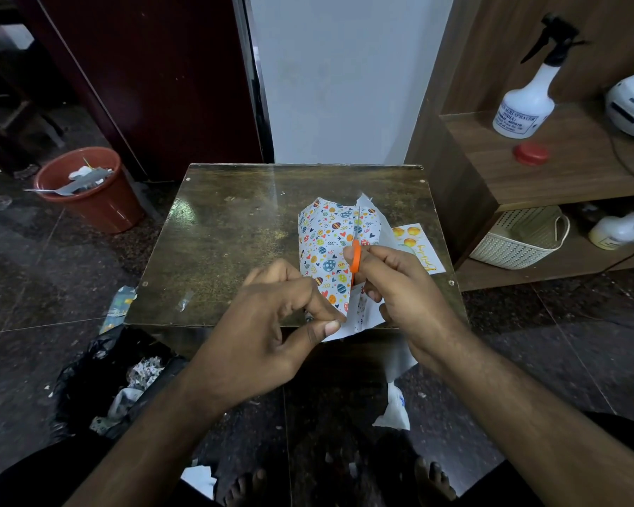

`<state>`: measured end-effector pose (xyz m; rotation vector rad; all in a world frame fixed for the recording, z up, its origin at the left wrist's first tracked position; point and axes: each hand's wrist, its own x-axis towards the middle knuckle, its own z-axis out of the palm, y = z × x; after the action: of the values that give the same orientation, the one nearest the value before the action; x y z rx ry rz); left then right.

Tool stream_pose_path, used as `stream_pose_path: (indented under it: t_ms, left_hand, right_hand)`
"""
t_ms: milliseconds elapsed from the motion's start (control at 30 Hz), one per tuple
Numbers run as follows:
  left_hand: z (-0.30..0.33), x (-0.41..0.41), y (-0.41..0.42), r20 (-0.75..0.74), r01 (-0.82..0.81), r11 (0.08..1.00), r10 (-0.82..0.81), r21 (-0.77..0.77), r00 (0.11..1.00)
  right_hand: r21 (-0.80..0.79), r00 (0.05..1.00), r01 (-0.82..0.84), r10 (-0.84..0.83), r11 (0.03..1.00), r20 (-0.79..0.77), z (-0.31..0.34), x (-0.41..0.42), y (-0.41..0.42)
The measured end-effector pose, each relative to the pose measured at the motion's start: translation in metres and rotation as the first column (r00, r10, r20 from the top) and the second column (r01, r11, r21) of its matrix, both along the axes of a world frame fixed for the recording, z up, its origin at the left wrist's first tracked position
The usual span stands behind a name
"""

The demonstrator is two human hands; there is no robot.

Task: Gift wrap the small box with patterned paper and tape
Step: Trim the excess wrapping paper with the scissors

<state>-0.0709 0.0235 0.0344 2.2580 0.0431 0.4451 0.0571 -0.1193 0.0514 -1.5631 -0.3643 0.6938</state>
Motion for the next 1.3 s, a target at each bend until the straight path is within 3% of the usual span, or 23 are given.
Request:
stream_pose_path:
  t_ms: [1300]
  left_hand:
    - [0.005,-0.007,0.004,-0.088,0.068,0.997,-0.065,0.034,0.994]
  right_hand:
    - [-0.052,1.0,0.018,-0.017,0.999,0.021,-0.01,0.006,-0.001]
